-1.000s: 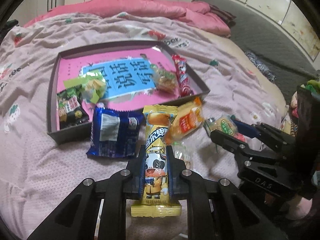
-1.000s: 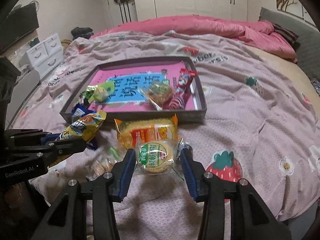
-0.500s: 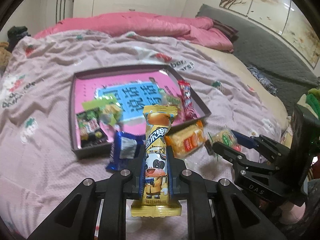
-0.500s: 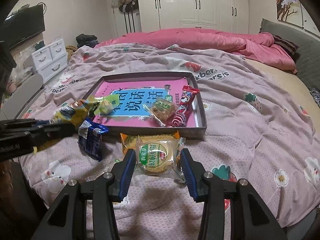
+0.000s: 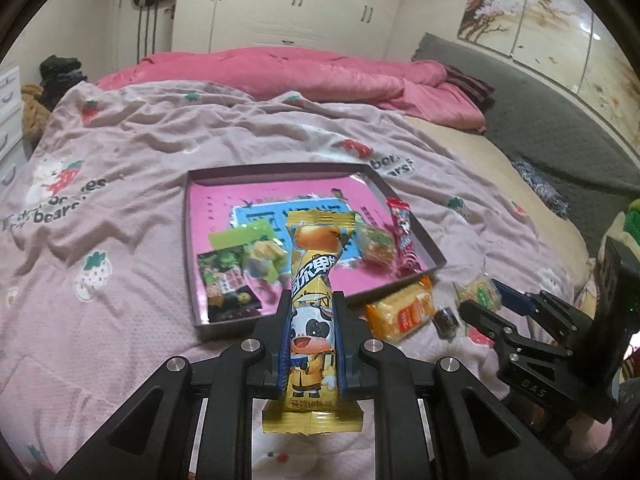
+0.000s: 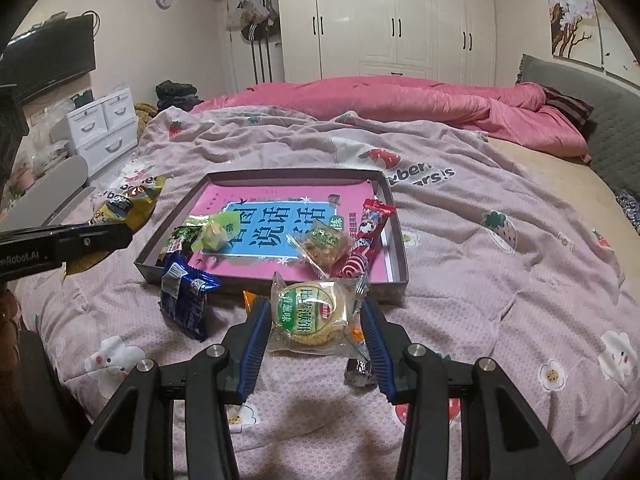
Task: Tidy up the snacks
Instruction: 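Carry the yellow stick and the round pastry bag over the pink tray with both tools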
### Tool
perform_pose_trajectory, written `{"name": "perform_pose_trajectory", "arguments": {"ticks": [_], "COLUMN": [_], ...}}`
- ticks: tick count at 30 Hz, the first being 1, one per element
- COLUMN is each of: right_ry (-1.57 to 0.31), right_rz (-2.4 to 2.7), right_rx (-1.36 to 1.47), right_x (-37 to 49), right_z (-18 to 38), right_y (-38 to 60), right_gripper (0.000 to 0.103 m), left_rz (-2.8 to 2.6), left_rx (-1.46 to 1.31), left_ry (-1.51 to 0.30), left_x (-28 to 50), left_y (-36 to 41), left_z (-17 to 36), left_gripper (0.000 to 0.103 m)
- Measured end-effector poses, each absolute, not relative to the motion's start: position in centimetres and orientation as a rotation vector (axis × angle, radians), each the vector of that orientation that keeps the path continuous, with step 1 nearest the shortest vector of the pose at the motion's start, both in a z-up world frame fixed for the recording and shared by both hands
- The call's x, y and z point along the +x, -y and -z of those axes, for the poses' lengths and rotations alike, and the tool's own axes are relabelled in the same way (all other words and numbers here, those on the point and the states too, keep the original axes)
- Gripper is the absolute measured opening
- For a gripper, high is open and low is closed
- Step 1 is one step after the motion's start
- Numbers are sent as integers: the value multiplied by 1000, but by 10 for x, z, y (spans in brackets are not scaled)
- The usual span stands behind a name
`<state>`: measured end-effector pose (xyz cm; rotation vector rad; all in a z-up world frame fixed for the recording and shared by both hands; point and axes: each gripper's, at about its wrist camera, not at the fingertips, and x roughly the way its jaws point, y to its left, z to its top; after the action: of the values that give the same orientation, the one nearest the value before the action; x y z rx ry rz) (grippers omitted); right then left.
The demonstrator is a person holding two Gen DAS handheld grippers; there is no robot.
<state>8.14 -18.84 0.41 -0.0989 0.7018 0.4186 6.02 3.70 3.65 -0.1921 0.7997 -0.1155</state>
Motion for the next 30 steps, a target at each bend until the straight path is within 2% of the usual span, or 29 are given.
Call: {"name": "perform_pose_trajectory", "arguments": {"ticks": [18, 30], "right_ry": [-665, -639], "right_rz": [-416, -399], "right_rx": [-97, -77], "right_x": [86, 107], "right_z": [-11, -14], "right_y": [188, 189], "right_gripper": [46, 46], "left_rz": [12, -33], "left_rx": [-249, -261], "left_ry": [-756, -751], "left_x": [64, 86], "left_y": [-78, -87], "left_z": [-37, -19], "left_gripper": [18, 18]}}
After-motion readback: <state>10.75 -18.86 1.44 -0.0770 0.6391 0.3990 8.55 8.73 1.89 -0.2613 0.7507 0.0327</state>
